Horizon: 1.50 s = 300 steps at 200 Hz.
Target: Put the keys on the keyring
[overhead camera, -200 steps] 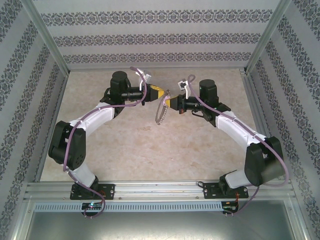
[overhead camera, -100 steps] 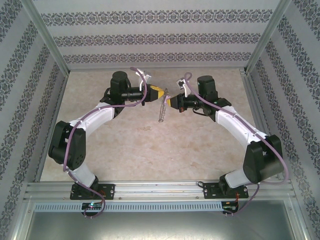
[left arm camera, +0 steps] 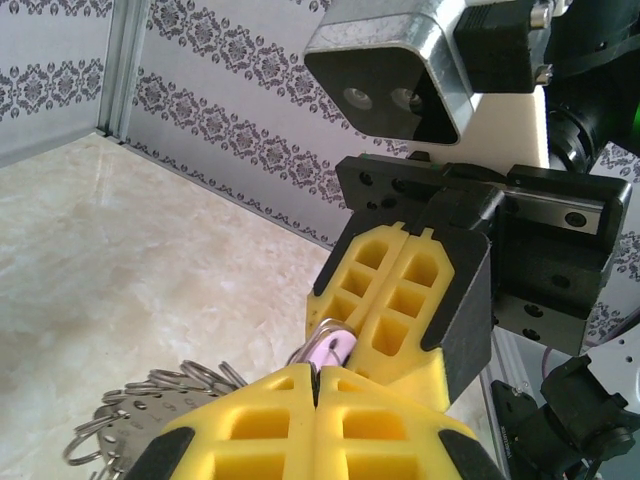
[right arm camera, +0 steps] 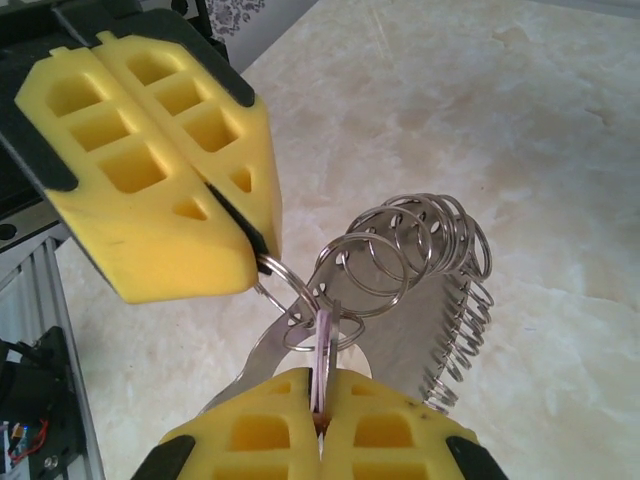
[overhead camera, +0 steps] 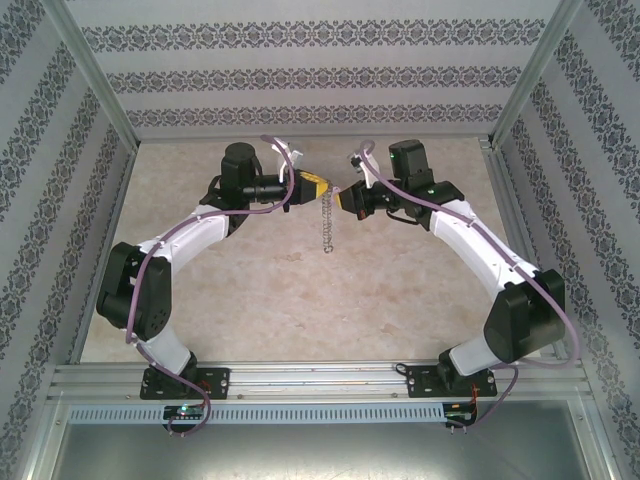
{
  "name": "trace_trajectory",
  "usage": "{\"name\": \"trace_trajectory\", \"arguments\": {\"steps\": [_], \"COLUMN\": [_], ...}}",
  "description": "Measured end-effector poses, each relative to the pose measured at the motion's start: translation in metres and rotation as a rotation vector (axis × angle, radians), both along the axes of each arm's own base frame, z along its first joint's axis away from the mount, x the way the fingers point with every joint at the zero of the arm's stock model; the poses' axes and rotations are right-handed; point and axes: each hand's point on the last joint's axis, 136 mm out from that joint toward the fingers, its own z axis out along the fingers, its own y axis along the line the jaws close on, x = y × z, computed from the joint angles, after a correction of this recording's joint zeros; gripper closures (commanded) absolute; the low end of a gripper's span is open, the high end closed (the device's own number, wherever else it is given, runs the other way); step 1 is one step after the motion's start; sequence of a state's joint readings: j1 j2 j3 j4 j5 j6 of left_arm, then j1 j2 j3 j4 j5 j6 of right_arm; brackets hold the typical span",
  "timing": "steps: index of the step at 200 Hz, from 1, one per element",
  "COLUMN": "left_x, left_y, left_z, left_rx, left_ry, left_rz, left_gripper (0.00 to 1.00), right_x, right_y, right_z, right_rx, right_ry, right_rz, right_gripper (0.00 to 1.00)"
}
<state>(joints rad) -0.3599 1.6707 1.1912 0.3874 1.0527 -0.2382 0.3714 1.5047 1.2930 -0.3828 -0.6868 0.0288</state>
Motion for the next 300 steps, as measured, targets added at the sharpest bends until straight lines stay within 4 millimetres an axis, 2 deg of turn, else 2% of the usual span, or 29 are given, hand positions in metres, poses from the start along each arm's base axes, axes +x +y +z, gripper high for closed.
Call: {"name": "trace_trajectory", "arguments": {"steps": [98,168,268,300], "left_x": [0.0,0.0,0.0,0.0], "left_y": [0.0,0.0,0.0,0.0], "left_z": [-0.001,-0.002,-0.002,-0.002], "left_rx": [0.003,0.007,0.008,0.008], "left_ry": [0.003,0.006,0.006,0.006], "left_rz": [-0.001,0.002,0.003,0.003], "left_gripper": [1.0,1.0,1.0,1.0], "right_x": [0.007,0.009,0.011,0.009], "right_y": [0.003,0.0,0.002,0.0], "right_z": [0.001,0.018,0.009,0.0], "right_rx": [-0.132,-0.186,-0.225,-0.235], "right_ry": [-0.032,-0.08,-0.083,-0.066], "right_rz": [-0.016,-0.028,-0.025,-0.023], "right_gripper": [1.0,1.0,1.0,1.0]}}
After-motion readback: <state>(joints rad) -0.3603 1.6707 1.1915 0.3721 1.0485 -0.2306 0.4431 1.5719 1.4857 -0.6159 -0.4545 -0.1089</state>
